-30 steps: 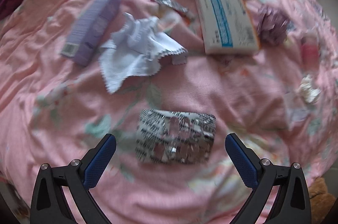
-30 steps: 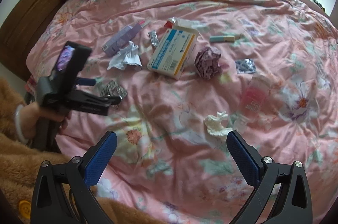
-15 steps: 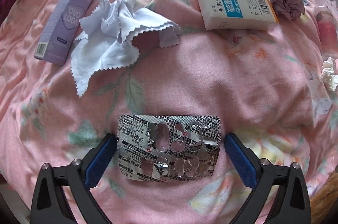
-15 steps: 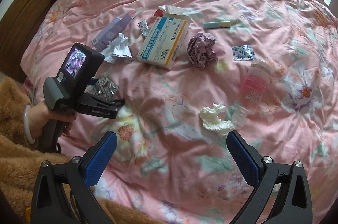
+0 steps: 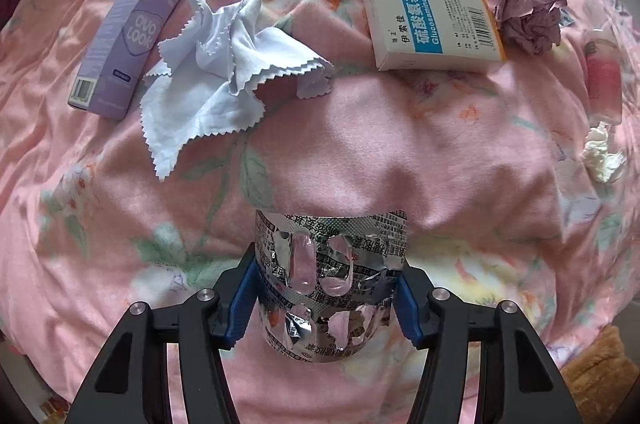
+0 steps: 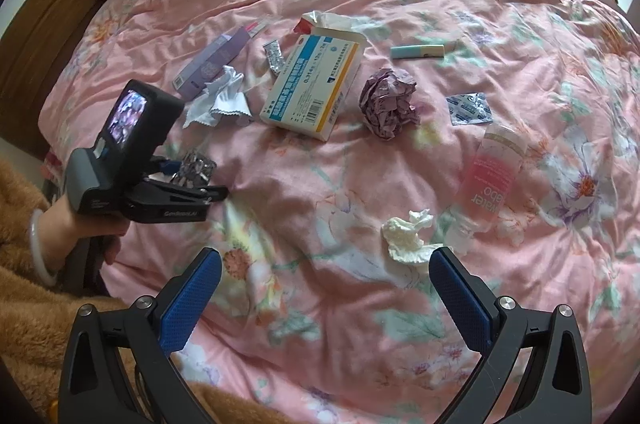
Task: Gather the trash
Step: 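Grasp the white tissue with the right gripper while the left gripper holds the blister pack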
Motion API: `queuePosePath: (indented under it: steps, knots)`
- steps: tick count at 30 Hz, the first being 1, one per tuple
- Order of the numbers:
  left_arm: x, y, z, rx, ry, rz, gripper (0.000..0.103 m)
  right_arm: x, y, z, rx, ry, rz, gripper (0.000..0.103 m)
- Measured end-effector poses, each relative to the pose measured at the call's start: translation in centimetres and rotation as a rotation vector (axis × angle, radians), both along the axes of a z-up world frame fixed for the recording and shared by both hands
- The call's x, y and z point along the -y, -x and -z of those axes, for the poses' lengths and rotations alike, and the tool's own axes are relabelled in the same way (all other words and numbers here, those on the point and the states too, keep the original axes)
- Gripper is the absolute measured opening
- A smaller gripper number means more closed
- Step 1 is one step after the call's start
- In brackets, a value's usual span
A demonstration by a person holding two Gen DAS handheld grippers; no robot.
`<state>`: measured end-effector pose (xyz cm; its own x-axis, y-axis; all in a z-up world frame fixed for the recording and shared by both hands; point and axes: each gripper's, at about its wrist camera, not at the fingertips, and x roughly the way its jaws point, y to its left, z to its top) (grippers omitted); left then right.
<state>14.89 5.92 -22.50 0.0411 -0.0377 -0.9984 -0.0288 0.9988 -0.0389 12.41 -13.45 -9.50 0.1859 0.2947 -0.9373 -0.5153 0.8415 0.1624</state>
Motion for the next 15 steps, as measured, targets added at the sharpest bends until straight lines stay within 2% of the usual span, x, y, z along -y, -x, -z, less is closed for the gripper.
queuePosePath:
  steps: [3, 9, 15]
  knots:
    - [-0.3, -0.4, -0.4, 0.006, 0.001, 0.004, 0.059, 0.2, -0.4, 0.1, -0.002, -0.002, 0.009, 0.103]
    - [0.2, 1.5, -2.8, 0.026, 0.006, 0.001, 0.059, 1.2, -0.7, 0.3, -0.009, -0.010, 0.047, 0.103]
    - [-0.1, 0.5, -3.3, 0.030, 0.009, -0.010, 0.059, 2.0, -1.8, 1.3, -0.013, 0.018, 0.071, 0.103]
